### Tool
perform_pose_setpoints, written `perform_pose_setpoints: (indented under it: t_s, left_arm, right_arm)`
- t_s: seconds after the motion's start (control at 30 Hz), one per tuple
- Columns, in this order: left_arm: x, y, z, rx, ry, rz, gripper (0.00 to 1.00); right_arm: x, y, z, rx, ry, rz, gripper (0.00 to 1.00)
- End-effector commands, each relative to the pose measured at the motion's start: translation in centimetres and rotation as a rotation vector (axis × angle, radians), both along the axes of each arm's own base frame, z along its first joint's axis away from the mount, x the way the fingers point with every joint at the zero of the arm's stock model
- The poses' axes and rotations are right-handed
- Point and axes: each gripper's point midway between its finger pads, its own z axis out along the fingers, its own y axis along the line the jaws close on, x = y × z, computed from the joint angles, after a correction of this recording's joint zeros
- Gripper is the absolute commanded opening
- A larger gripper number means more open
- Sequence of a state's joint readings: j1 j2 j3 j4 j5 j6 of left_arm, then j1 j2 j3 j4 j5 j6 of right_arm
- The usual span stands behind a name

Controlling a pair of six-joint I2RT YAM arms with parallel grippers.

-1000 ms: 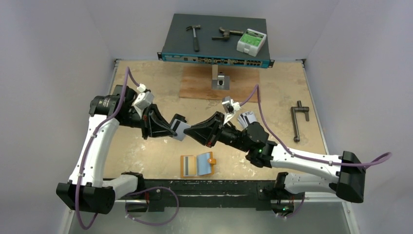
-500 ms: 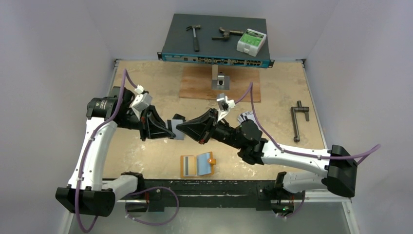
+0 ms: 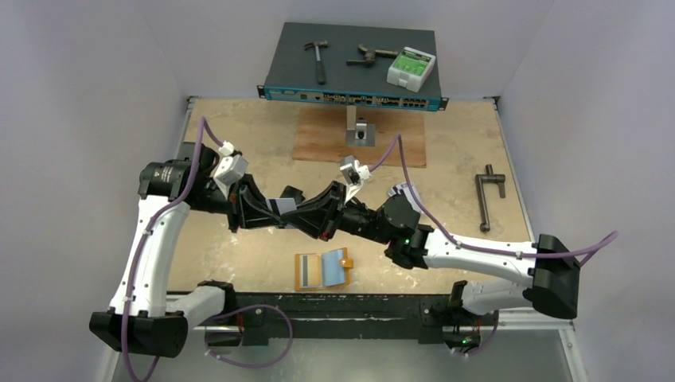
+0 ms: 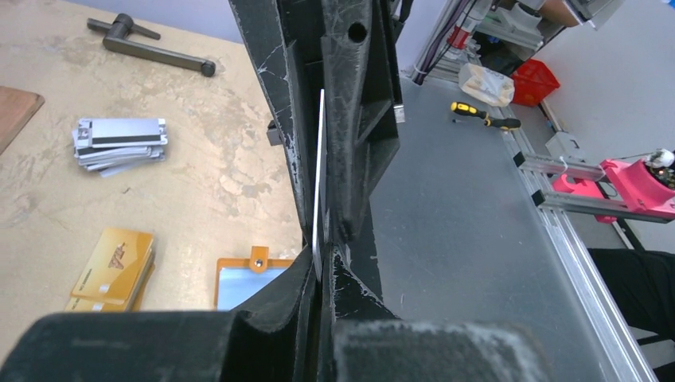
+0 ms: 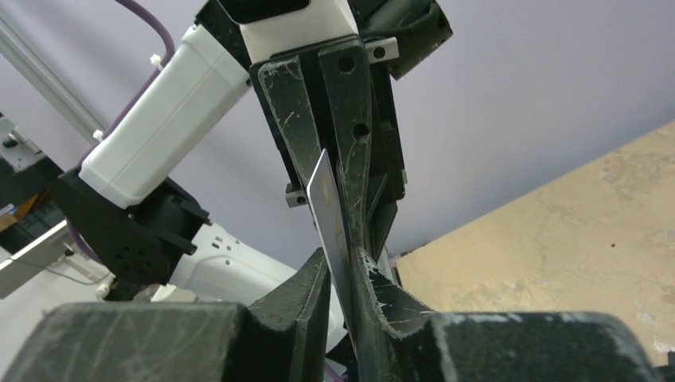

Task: Put the credit cards into the card holder
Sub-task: Pick up the credit card from the center of the board.

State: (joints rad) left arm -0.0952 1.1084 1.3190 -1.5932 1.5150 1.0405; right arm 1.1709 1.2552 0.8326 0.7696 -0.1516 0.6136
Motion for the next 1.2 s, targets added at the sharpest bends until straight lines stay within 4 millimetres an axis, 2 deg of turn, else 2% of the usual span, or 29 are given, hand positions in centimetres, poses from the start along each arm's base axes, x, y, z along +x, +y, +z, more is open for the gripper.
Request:
perform_pose_setpoints:
  t_s: [0.0, 0.1, 0.2, 0.33, 0.57, 0.7, 0.83, 0.87, 0.97, 1.03, 1.1, 1.17]
  left_arm:
    - [-2.9, -0.3, 3.9, -0.147, 0.107, -0.021, 0.00]
    - [-3.1, -0.2, 3.8, -0.137, 0.096, -0.021, 0.00]
    - [-3.4, -0.2, 3.7, -0.126, 0.085, -0.020, 0.00]
    - [-3.5, -0.2, 3.8, -0.128, 0.086, -0.021, 0.00]
    - [-3.6, -0.2, 4.2, -0.133, 0.078, -0.022, 0.00]
    - [-3.6, -0.2, 4.3, -0.138, 0.080, -0.023, 0.00]
    - [-3.6, -0.2, 4.3, -0.143, 0.087, -0.023, 0.00]
    - [-3.6, -0.2, 4.3, -0.146, 0.089, -0.024, 0.00]
    - [-3.7, -0.2, 4.5, -0.148, 0.085, -0.025, 0.00]
    - [-3.7, -0.2, 4.5, -0.147, 0.086, -0.025, 0.00]
    - [-3.7, -0.2, 4.4, -0.143, 0.088, -0.024, 0.00]
    - [-3.8, -0.2, 4.3, -0.140, 0.089, -0.024, 0.00]
  right_arm:
    - [-1.4, 0.6, 0.9, -0.023, -0.030, 0.058, 0.17]
    - [-0.9, 0.3, 0.7, -0.038, -0.018, 0.027, 0.09]
    - [-0.2, -0.8, 0.7, -0.037, -0.006, -0.035, 0.01]
    - [0.7, -2.9, 0.8, -0.043, -0.003, -0.123, 0.00]
    - [0.4, -5.5, 0.6, -0.070, 0.002, -0.166, 0.00]
    - [0.7, -6.2, 0.6, -0.066, 0.008, -0.192, 0.00]
    - [0.4, -5.8, 1.1, -0.039, 0.002, -0.166, 0.00]
    - [0.2, -5.6, 1.3, -0.025, 0.000, -0.153, 0.04]
    - [-0.2, -4.9, 1.8, 0.017, -0.005, -0.118, 0.27]
    - [-0.4, -4.7, 2.1, 0.040, -0.013, -0.103, 0.38]
    - [-0.7, -4.5, 2.5, 0.057, -0.030, -0.086, 0.41]
    - [-0.4, -4.2, 2.7, 0.056, -0.032, -0.095, 0.39]
